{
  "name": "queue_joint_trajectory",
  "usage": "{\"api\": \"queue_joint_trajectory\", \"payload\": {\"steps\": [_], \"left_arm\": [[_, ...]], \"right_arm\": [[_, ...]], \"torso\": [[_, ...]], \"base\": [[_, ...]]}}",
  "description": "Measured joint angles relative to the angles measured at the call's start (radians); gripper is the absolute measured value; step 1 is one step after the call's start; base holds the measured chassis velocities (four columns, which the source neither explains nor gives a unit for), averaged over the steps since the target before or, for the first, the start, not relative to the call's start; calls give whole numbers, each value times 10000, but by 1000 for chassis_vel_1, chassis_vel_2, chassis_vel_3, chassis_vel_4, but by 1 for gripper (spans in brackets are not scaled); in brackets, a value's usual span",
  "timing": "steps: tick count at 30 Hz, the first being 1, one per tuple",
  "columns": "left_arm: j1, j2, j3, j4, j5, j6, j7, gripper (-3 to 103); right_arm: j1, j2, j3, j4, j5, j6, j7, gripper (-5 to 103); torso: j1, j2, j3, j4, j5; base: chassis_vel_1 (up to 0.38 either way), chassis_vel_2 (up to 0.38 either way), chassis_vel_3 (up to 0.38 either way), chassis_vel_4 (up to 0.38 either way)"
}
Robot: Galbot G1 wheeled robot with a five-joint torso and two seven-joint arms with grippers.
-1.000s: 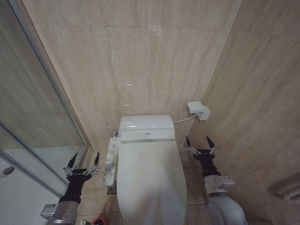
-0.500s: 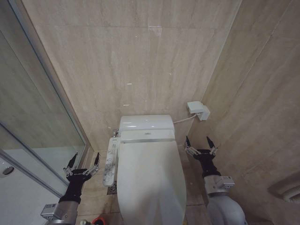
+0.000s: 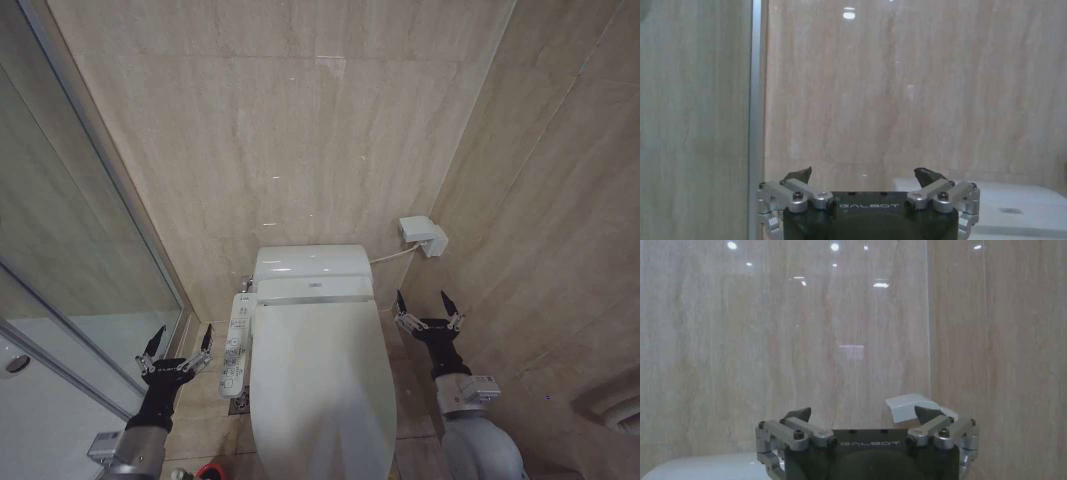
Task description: Open the toilet lid, clean the toilet bowl with a toilet brush, close the toilet lid, and flush.
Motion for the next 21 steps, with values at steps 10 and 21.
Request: {"api": "queue_joint_trajectory", "payload": {"steps": [10, 21], "left_arm": [[-1718, 627, -811, -134, -348, 1465, -69, 100], [-1517, 575, -705, -260, 12, 1035, -276, 100]], "right_arm": [[0, 0, 0, 0, 0, 1, -1, 100], [0, 0, 0, 0, 0, 0, 0, 100]], "torso": [[0, -1, 0, 0, 8], [0, -1, 0, 1, -1]], "base": [[0, 0, 0, 0], [0, 0, 0, 0]]}}
